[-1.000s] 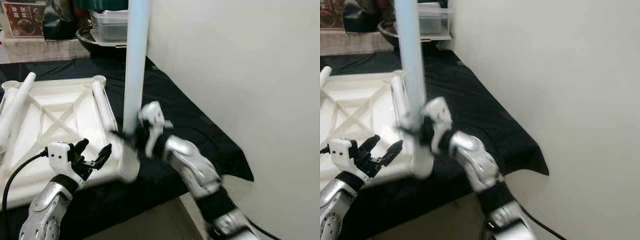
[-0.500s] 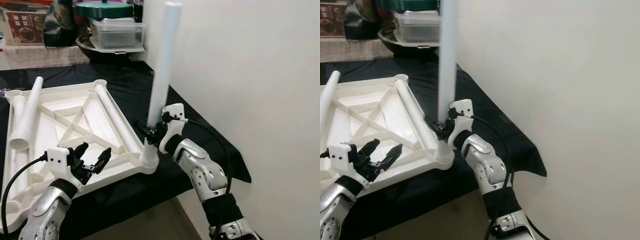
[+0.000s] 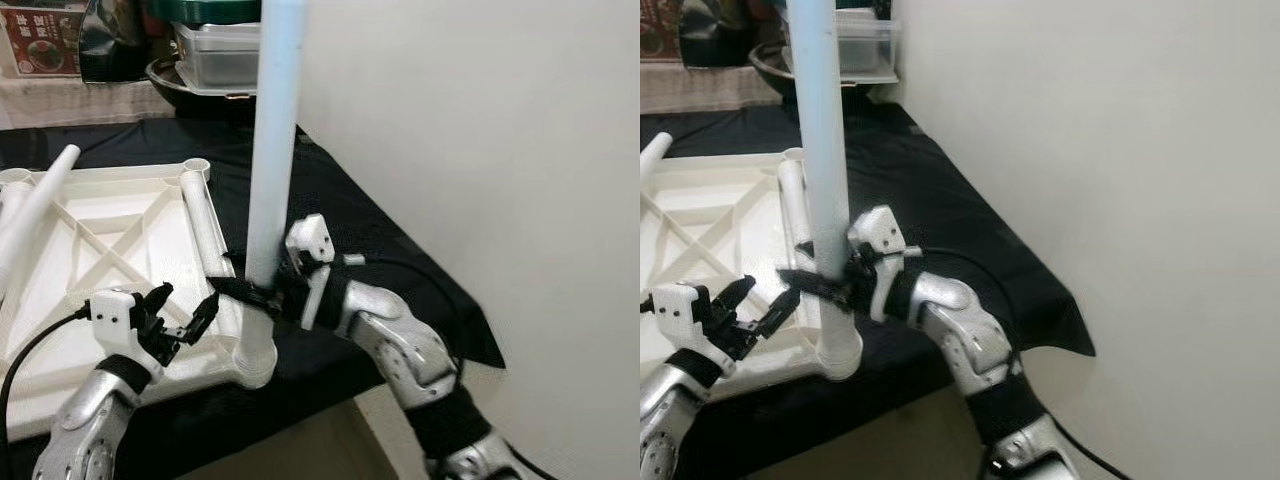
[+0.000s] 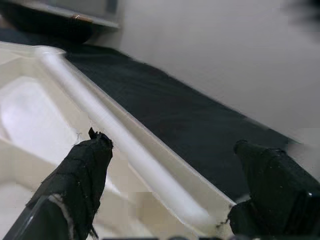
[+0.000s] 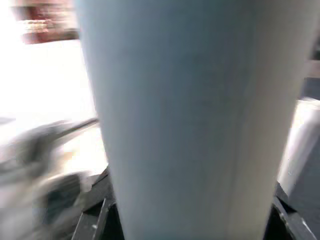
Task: Building children table
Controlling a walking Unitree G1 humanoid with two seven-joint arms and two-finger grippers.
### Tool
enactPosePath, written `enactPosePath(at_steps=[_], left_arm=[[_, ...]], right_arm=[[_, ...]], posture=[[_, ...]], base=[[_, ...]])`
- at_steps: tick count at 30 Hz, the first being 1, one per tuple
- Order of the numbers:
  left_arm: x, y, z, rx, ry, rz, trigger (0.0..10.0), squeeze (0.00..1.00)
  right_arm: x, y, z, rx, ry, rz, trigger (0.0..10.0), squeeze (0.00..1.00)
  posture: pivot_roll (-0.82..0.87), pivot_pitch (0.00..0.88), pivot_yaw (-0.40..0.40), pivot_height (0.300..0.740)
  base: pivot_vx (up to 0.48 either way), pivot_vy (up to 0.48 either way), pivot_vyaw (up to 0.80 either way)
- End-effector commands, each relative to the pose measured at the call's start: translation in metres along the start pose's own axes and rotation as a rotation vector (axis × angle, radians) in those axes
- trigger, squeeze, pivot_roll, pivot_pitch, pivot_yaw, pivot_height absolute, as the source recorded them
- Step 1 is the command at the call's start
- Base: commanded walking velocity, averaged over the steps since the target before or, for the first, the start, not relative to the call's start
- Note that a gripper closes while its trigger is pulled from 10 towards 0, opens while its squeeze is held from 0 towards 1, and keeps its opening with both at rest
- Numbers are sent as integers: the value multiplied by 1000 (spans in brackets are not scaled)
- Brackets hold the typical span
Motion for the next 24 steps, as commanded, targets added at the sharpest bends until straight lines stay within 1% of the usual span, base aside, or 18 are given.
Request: enactPosePath(at_steps=[1,2,3,4,5,6,9,10,11,13,15,16,17,18,20,21,22,24], left_arm=[[1,-2,-2,3,7,-8,10000,0],[1,-2,-2,3,6,-8,10000,0],[1,-2,-2,3,6,-8,10000,0],[1,-2,-2,4,6,-8,10000,0],[1,-2,-2,4,6,-8,10000,0],[1,-2,-2,4,5,-8,10000,0],[0,-2,-2,4,4,-9,10000,0],[0,-2,-2,4,3,-9,10000,0],[0,-2,-2,4,3,-9,10000,0],[-1,-3,-1,5,2,-10,10000,0],[-1,-3,-1,5,2,-10,10000,0],[-1,-3,-1,5,1,-10,10000,0],[-1,-3,-1,5,1,-10,10000,0],[-1,-3,-1,5,1,-10,10000,0],[-1,-3,-1,5,1,-10,10000,0],[0,-3,-1,5,1,-11,10000,0],[0,-3,-1,5,1,-11,10000,0],[0,-2,-1,1,4,-12,10000,0]], right_arm=[[-35,-29,-12,93,-201,93,0,0],[-52,-37,-18,126,-324,123,0,0],[-52,-37,-18,126,-324,123,0,0],[-64,-41,-24,138,-409,103,0,0],[-64,-41,-24,138,-409,103,0,0],[-71,-43,-30,149,-473,73,0,0],[-63,-39,-30,144,-447,11,0,0],[-53,-36,-26,128,-386,10,10000,0],[-53,-36,-26,128,-386,10,10000,0],[-36,-24,-21,50,-266,43,10000,0],[-36,-24,-21,50,-266,43,10000,0],[-28,-18,-19,23,-195,57,10000,1000],[-28,-18,-19,23,-195,57,10000,1000],[-20,-12,-16,2,-121,59,10000,1000],[-20,-12,-16,2,-121,59,10000,1000],[-10,-6,-12,-18,-41,64,10000,0],[-10,-6,-12,-18,-41,64,10000,0],[31,16,-25,-101,315,87,10000,0]], posture=[[160,0,-141,740],[161,0,-141,740],[161,0,-141,740],[160,0,-140,740],[160,0,-140,740],[160,0,-140,740],[154,0,-135,740],[153,0,-133,740],[153,0,-133,740],[152,0,-132,740],[152,0,-132,740],[153,0,-133,740],[153,0,-133,740],[152,0,-135,740],[152,0,-135,740],[152,0,-135,740],[152,0,-135,740],[157,0,-143,740]], base=[[0,0,0],[0,0,0],[0,0,0],[0,0,0],[0,0,0],[0,0,0],[0,0,0],[0,0,0],[0,0,0],[0,0,0],[0,0,0],[0,0,0],[0,0,0],[0,0,0],[0,0,0],[0,0,0],[0,0,0],[0,0,0]])
Point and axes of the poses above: a point about 5 cm out from each wrist's last joint towards the gripper, its own z axis pointing out of the wrist towards the gripper, its own y axis along the axis of the wrist's last joint, x = y × z, the point moved 6 cm from there along z, pointing out of the wrist towards the gripper, and after that the axes turned 9 degrees about -z, right-handed, at the moved point
